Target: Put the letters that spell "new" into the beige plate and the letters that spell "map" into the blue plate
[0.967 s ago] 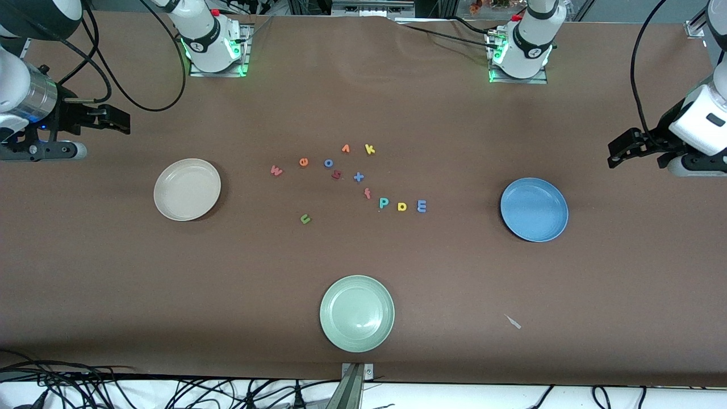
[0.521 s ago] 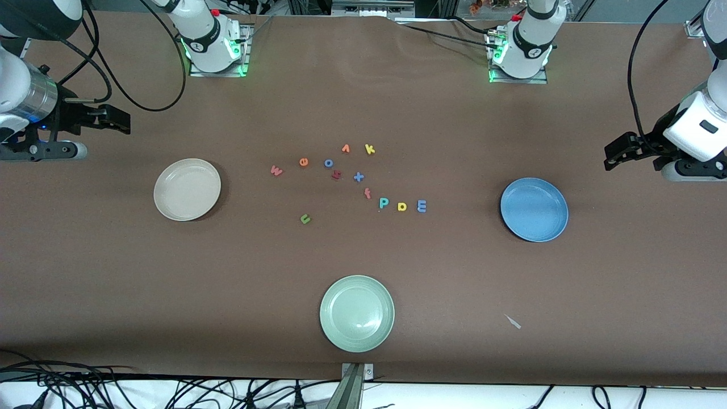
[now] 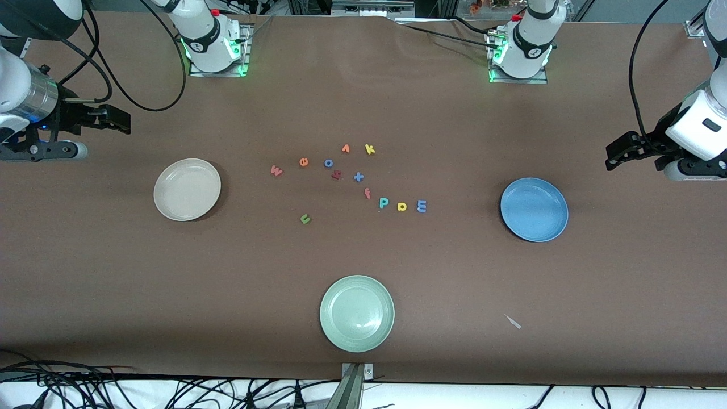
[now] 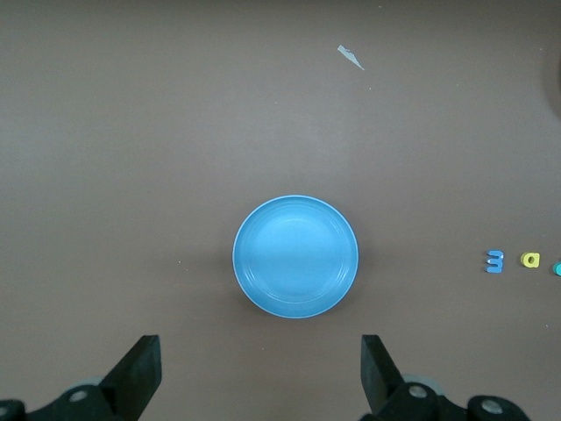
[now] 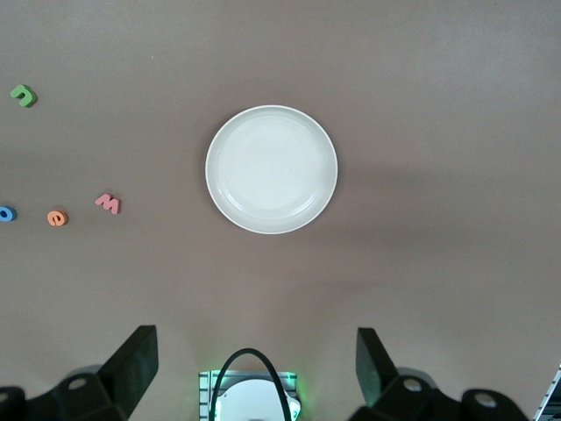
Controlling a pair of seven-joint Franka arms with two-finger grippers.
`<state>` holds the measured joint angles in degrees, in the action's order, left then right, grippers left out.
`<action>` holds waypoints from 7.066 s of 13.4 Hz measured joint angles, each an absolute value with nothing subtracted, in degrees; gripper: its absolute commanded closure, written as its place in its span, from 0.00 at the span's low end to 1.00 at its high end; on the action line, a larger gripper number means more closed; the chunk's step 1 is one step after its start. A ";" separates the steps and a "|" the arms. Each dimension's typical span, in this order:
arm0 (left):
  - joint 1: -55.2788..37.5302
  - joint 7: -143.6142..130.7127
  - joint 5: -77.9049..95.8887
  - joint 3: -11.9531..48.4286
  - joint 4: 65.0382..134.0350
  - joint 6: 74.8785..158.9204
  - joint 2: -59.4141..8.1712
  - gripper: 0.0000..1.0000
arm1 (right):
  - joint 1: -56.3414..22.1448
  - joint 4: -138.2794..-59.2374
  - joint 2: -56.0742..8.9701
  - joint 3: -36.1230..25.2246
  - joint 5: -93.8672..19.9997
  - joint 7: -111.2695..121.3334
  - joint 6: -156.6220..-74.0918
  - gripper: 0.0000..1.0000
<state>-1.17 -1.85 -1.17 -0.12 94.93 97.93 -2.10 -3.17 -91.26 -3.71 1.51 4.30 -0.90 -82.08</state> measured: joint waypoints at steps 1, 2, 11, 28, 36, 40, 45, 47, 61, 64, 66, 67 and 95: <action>-1.17 -1.85 -1.17 -0.12 94.93 97.92 -2.10 0.00 | -3.17 -91.26 -3.71 1.52 4.30 -0.90 -82.09 0.00; -1.17 -1.83 -1.17 -0.12 94.93 97.91 -2.10 0.00 | -3.18 -91.27 -3.71 1.55 4.30 -0.90 -82.09 0.00; -0.97 -1.83 -1.17 -0.45 94.89 97.90 -2.10 0.00 | -3.25 -91.26 -3.71 1.74 4.30 -0.90 -82.09 0.00; -1.35 -1.75 -1.17 -0.11 94.25 97.90 -3.52 0.00 | -3.31 -91.26 -3.70 1.95 4.29 -0.90 -82.08 0.00; -1.67 -1.74 -1.17 -0.03 92.90 97.90 -4.97 0.00 | -3.32 -91.26 -3.70 1.95 4.29 -0.90 -82.08 0.00; -1.83 -1.74 -1.17 0.02 92.80 97.85 -5.00 0.00 | -3.32 -91.26 -3.70 1.95 4.29 -0.90 -82.09 0.00; -0.89 -1.74 -1.17 -0.52 92.68 90.61 -5.07 0.00 | -3.32 -91.26 -3.70 1.95 4.29 -0.90 -82.09 0.00; -0.86 -1.74 -1.17 -0.47 92.67 90.37 -5.11 0.00 | -3.32 -91.26 -3.70 1.95 4.29 -0.90 -82.09 0.00; -0.77 -1.74 -1.15 -0.18 91.85 90.37 -5.18 0.00 | -3.32 -91.26 -3.70 1.95 4.29 -0.90 -82.09 0.00; -0.83 -1.74 -1.15 -0.11 91.81 90.37 -5.27 0.00 | -3.32 -91.27 -3.70 1.95 4.29 -0.90 -82.09 0.00; -1.06 -1.74 -1.15 -0.02 91.79 90.37 -5.55 0.00 | -3.32 -91.27 -3.70 1.95 4.29 -0.90 -82.09 0.00; -1.19 -1.74 -1.15 0.00 91.77 90.37 -5.71 0.00 | -3.32 -91.27 -3.70 1.95 4.29 -0.90 -82.09 0.00; 6.00 6.35 7.56 4.17 86.41 91.66 -9.77 0.00 | -3.34 -91.34 -3.93 1.94 3.87 -0.90 -82.08 0.00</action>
<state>6.00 6.35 7.56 4.17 86.41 91.66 -9.77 -3.34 -91.34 -3.93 1.94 3.87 -0.90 -82.08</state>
